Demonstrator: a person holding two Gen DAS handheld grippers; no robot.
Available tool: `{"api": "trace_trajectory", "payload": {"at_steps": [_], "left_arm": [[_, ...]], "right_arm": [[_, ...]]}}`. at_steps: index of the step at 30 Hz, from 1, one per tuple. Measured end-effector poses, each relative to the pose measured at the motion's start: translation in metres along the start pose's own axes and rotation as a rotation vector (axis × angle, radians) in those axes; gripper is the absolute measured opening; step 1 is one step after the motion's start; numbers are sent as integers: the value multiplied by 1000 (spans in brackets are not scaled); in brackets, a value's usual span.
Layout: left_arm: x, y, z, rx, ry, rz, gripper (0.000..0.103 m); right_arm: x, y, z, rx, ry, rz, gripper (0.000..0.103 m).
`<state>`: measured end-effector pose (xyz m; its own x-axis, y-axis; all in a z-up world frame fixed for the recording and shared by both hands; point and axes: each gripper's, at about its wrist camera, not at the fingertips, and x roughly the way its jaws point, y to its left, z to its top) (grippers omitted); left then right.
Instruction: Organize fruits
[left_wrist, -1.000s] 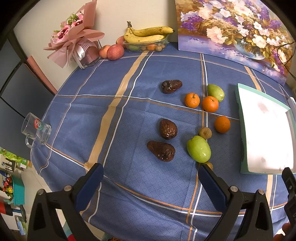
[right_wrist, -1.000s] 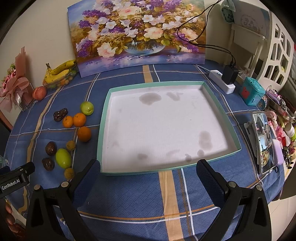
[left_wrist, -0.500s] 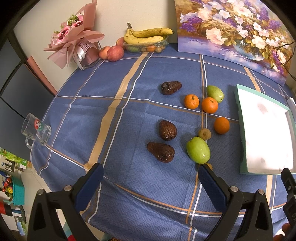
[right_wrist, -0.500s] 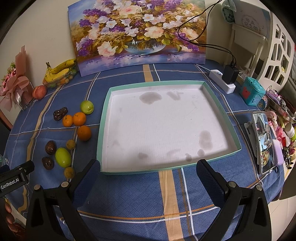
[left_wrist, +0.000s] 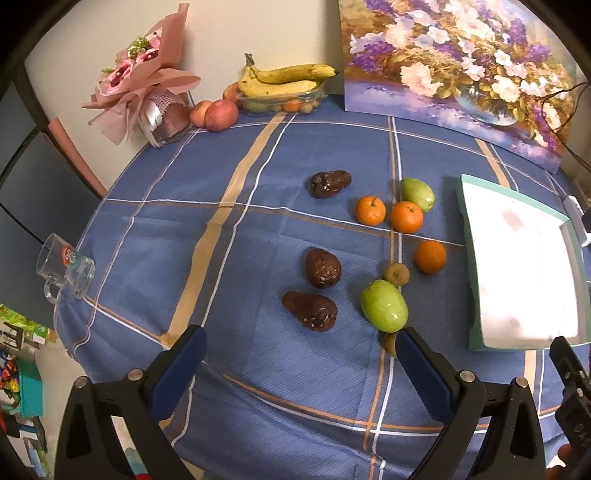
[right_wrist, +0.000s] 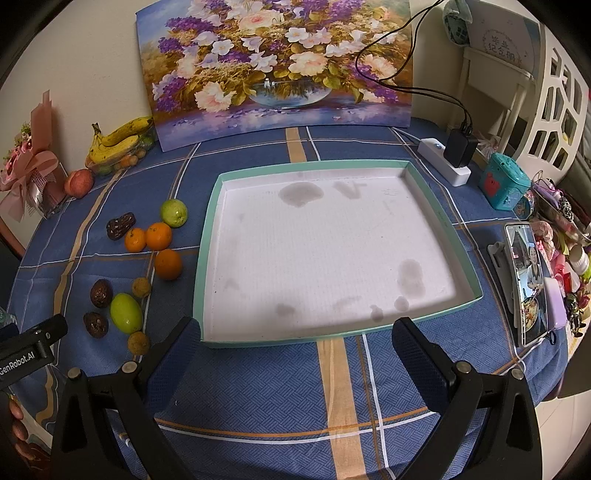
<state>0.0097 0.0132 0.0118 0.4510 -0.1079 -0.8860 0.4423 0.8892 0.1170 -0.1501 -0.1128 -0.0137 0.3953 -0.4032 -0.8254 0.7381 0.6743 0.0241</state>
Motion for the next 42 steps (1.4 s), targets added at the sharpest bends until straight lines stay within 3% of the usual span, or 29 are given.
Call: {"api": "trace_trajectory", "payload": {"at_steps": [8, 16, 25, 33, 42], "left_arm": [[-5, 10, 5, -64, -95, -49, 103], [-5, 38, 16, -194, -150, -70, 103], [1, 56, 20, -246, -121, -201, 103], [20, 69, 21, -320, -42, -217, 103], [43, 68, 23, -312, 38, -229, 98]], "right_arm": [[2, 2, -1, -2, -2, 30, 103], [1, 8, 9, 17, -56, 170, 103], [6, 41, 18, -81, -38, 290, 103], [18, 62, 25, -138, 26, 333, 103], [26, 84, 27, -159, 41, 401, 103]]}}
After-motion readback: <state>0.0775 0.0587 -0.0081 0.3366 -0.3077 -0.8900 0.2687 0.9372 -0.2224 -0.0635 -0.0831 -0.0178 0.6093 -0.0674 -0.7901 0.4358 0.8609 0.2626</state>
